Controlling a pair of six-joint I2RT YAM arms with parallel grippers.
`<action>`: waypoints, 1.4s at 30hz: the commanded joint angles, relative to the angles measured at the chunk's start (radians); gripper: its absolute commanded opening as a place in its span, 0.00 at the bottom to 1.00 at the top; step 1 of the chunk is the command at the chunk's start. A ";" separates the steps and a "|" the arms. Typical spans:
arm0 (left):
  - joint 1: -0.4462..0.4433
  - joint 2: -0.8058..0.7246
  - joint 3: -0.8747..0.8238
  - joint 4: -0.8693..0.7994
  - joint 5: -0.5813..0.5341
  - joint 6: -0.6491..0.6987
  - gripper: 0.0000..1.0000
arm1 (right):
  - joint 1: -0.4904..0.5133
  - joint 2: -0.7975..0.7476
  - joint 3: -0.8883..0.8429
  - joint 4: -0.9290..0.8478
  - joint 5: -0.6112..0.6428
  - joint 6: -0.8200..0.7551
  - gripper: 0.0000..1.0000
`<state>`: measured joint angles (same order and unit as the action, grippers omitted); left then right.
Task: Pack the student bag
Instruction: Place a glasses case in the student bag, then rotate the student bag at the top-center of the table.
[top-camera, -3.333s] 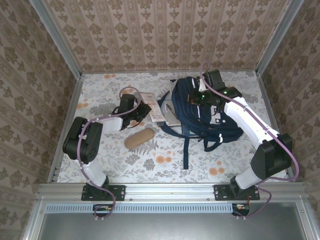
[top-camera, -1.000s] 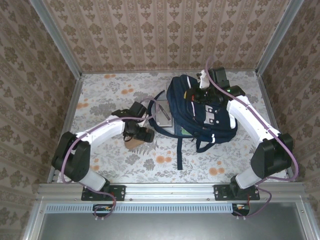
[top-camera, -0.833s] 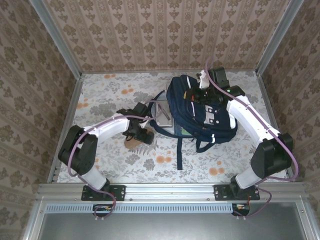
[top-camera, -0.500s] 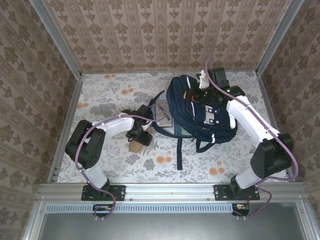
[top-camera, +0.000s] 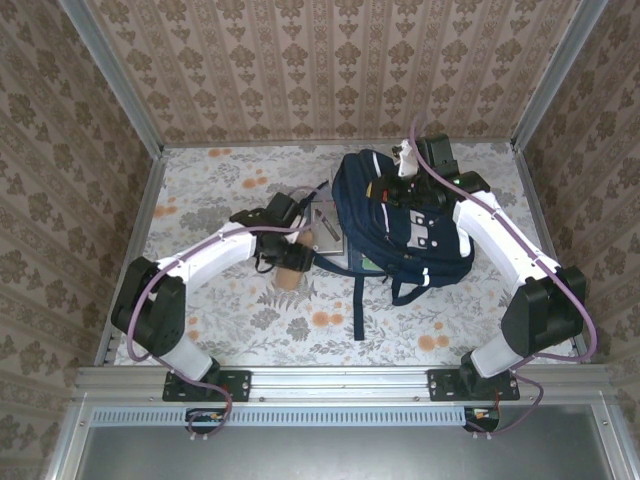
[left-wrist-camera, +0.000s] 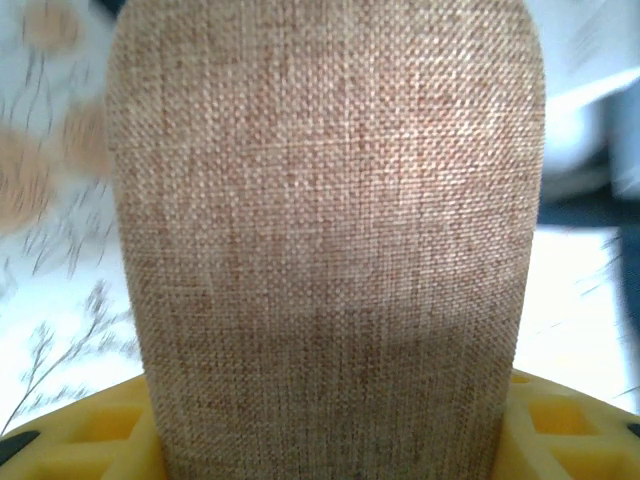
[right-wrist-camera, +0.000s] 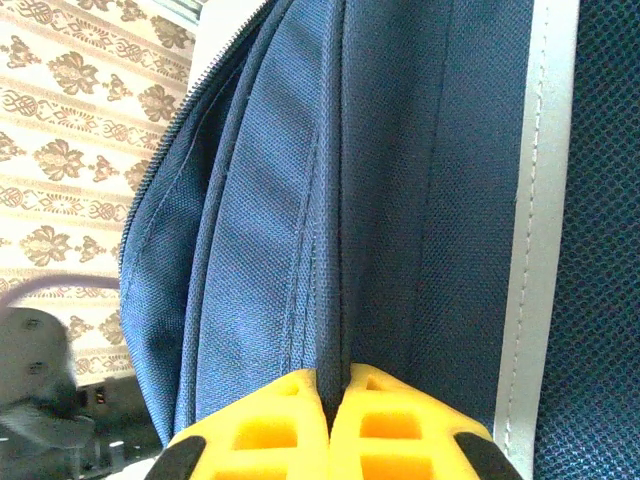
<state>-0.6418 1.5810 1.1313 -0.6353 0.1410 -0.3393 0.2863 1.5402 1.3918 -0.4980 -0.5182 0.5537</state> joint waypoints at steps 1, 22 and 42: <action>-0.003 0.010 0.072 0.142 0.123 -0.158 0.45 | 0.006 -0.024 0.013 0.144 -0.132 0.014 0.00; -0.044 0.363 0.364 0.318 0.172 -0.438 0.86 | 0.006 -0.020 0.030 0.115 -0.134 -0.007 0.00; 0.178 0.215 0.285 0.080 0.093 -0.198 0.78 | 0.026 0.026 0.028 0.070 -0.116 -0.062 0.00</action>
<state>-0.4854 1.7660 1.3941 -0.4671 0.2649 -0.6460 0.2932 1.5692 1.3842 -0.4732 -0.5823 0.5362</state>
